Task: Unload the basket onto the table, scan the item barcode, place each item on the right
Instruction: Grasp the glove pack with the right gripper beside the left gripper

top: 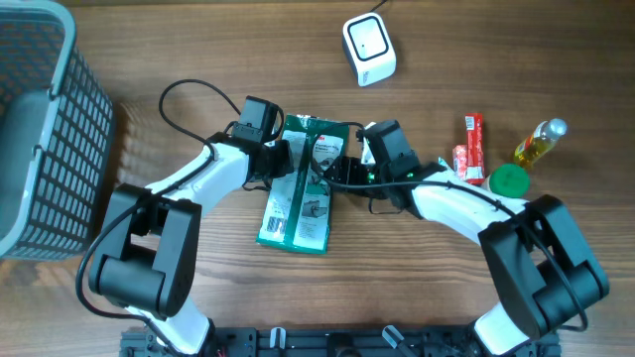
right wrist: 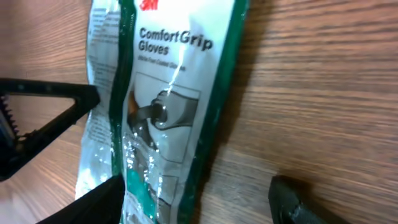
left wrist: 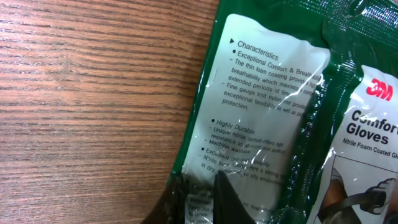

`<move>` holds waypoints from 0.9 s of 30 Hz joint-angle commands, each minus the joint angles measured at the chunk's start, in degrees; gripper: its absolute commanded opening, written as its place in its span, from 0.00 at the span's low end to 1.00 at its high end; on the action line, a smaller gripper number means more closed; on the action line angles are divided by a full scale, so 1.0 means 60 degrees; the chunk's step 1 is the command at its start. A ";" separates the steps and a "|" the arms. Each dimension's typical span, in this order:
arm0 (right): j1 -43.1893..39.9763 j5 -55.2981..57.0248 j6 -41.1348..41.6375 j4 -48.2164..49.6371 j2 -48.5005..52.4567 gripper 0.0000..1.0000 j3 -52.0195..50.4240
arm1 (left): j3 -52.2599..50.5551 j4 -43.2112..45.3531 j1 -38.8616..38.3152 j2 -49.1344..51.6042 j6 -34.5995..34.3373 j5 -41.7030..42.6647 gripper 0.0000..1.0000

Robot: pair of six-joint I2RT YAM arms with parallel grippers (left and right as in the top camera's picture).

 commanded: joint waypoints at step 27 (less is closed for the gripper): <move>0.0492 -0.2226 0.0699 0.2492 0.1497 0.56 -0.0350 | -0.0219 0.0055 -0.0641 0.0433 -0.0051 0.0860 0.09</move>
